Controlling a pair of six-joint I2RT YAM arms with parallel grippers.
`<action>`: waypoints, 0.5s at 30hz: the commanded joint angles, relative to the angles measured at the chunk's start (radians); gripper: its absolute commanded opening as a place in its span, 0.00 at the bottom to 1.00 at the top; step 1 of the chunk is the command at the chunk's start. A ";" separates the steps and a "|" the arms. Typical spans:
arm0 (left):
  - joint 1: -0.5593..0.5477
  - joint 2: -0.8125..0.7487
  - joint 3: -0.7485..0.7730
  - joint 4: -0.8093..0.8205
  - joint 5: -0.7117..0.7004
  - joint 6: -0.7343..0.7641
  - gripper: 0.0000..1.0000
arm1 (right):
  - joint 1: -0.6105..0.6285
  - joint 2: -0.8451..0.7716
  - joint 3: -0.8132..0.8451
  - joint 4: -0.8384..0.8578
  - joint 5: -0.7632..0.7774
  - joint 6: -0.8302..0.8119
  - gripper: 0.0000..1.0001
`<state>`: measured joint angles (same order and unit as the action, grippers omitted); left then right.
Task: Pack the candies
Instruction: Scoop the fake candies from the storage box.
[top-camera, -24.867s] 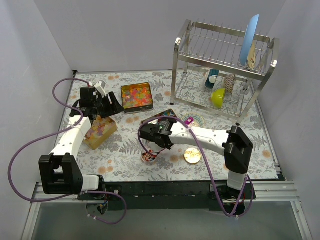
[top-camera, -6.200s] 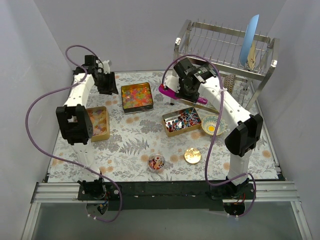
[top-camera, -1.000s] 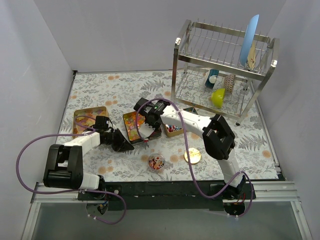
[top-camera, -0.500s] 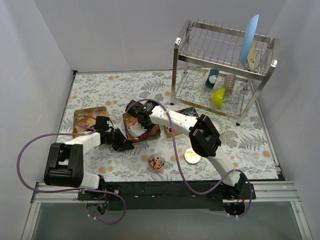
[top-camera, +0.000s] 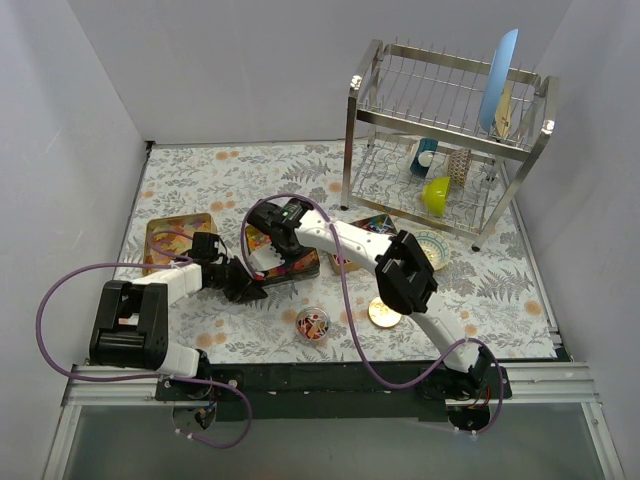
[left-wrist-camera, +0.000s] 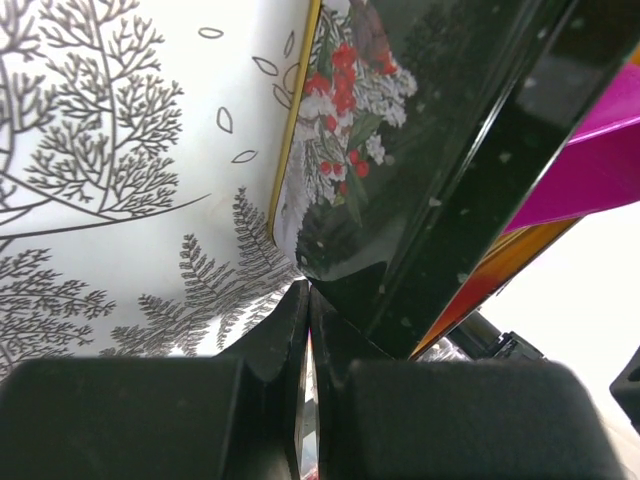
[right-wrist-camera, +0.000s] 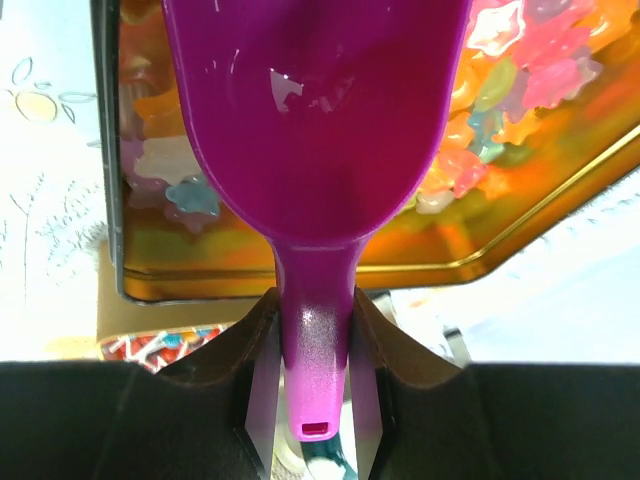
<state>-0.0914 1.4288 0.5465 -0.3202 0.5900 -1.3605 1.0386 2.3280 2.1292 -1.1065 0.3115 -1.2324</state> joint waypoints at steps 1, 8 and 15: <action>-0.002 -0.007 0.010 0.026 -0.004 0.001 0.00 | 0.014 -0.035 -0.077 0.048 -0.238 0.039 0.01; -0.001 -0.030 0.055 -0.040 -0.010 0.058 0.00 | -0.023 -0.024 -0.097 0.050 -0.304 0.044 0.01; 0.013 -0.064 0.154 -0.215 0.017 0.176 0.00 | -0.083 -0.062 -0.166 0.057 -0.413 -0.009 0.01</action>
<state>-0.0856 1.4220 0.6094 -0.4404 0.5762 -1.2778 0.9672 2.2681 2.0346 -1.0267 0.0986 -1.2285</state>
